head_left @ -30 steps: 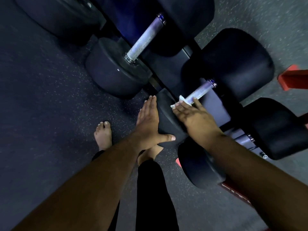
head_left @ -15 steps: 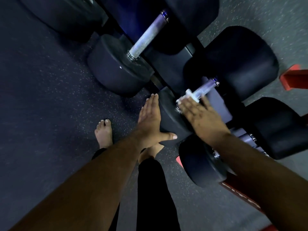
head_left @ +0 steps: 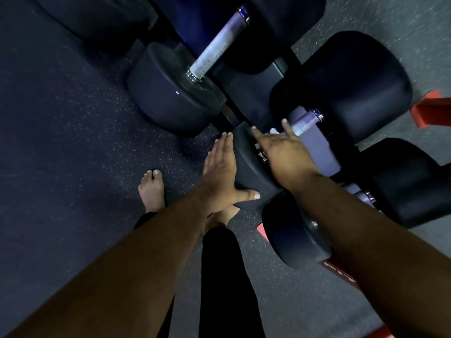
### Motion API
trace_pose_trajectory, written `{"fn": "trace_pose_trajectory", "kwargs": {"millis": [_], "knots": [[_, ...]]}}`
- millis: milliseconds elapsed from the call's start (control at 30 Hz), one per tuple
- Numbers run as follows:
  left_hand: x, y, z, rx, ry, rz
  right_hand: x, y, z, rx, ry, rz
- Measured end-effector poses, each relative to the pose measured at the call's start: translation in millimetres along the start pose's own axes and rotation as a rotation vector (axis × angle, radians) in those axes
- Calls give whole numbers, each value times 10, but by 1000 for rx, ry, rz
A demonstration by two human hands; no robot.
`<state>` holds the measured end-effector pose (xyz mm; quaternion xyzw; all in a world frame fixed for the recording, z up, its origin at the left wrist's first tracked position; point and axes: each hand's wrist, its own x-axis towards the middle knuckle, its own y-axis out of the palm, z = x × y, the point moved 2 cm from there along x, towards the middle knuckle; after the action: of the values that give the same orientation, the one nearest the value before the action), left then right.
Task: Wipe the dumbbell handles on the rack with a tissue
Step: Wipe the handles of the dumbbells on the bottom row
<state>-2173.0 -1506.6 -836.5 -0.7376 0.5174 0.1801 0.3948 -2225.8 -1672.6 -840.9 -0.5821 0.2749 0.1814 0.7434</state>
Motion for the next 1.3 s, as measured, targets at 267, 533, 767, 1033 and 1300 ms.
{"fn": "trace_pose_trajectory", "kwargs": {"millis": [267,533,767,1033,1300], "knots": [[-6,20,-9,-4,-12,-27,-513,194,37,698,72,-250],[1,26,-1,-1,-9,-40,-436,439,-137,1969,830,-747],[7,13,-6,-8,2,-34,-100,164,-151,2160,670,-644],[13,16,-1,-8,7,-35,-164,243,30,1973,732,-379],[12,18,6,-9,11,-35,51,193,-134,1977,775,-688]]}}
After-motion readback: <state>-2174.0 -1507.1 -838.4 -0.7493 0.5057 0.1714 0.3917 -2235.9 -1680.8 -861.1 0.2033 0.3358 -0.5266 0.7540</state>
